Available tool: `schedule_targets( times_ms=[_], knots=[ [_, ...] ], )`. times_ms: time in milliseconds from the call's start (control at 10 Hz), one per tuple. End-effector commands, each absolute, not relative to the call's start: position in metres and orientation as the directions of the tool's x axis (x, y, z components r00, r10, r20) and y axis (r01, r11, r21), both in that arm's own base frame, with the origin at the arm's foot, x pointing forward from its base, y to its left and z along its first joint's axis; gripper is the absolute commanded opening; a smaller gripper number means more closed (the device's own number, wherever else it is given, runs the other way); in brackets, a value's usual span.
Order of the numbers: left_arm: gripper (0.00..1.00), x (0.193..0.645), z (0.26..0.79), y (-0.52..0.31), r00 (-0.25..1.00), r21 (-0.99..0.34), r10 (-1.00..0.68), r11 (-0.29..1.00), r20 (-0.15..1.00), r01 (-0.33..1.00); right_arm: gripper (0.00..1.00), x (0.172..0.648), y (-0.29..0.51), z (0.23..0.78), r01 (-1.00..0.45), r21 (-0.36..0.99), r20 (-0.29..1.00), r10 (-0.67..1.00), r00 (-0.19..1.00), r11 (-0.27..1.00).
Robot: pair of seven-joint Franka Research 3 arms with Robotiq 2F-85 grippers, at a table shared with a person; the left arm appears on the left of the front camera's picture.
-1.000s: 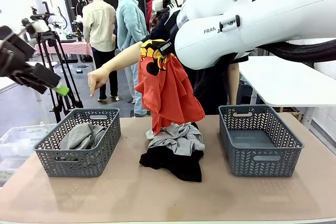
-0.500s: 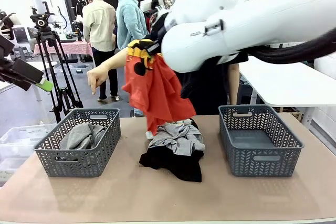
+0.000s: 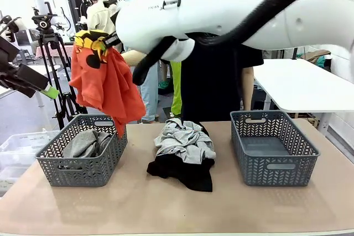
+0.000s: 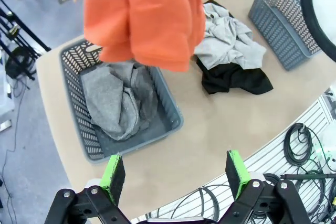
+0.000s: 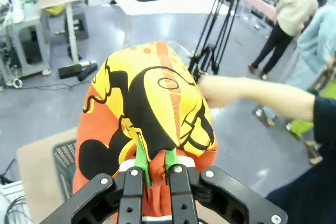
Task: Sort the tops and bottoms.
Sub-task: Sort the clothes according to human instructions.
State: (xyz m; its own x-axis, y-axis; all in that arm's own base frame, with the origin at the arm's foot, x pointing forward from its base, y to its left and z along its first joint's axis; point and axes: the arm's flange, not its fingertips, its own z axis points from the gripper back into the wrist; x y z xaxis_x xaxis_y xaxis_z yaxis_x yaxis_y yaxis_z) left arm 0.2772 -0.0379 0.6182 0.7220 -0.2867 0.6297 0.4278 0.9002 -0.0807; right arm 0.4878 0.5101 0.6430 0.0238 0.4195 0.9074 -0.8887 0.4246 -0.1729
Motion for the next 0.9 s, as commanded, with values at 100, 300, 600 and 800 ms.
schedule_targets(
  times_ms=[100, 300, 600, 800],
  knots=[
    [1.0, 0.279, 0.62, -0.038, 0.722, -0.082, -0.285, 0.9, 0.63, 0.427, 0.0, 0.514, 0.534, 0.665, -0.927, -0.187, 0.922, 0.383, -0.052, 0.325],
    [1.0, 0.279, 0.62, -0.038, 0.722, -0.082, -0.285, 0.9, 0.63, 0.427, 0.0, 0.523, 0.542, 0.658, -0.944, -0.131, 0.936, 0.352, -0.017, 0.302],
    [1.0, 0.279, 0.62, -0.038, 0.722, -0.082, -0.285, 0.9, 0.63, 0.427, 0.0, 0.539, 0.536, 0.623, -0.953, 0.031, 0.943, 0.308, 0.128, 0.302],
    [1.0, 0.279, 0.62, -0.038, 0.722, -0.082, -0.285, 0.9, 0.63, 0.427, 0.0, 0.555, 0.534, 0.553, -0.942, 0.178, 0.936, 0.247, 0.251, 0.286]
  ],
)
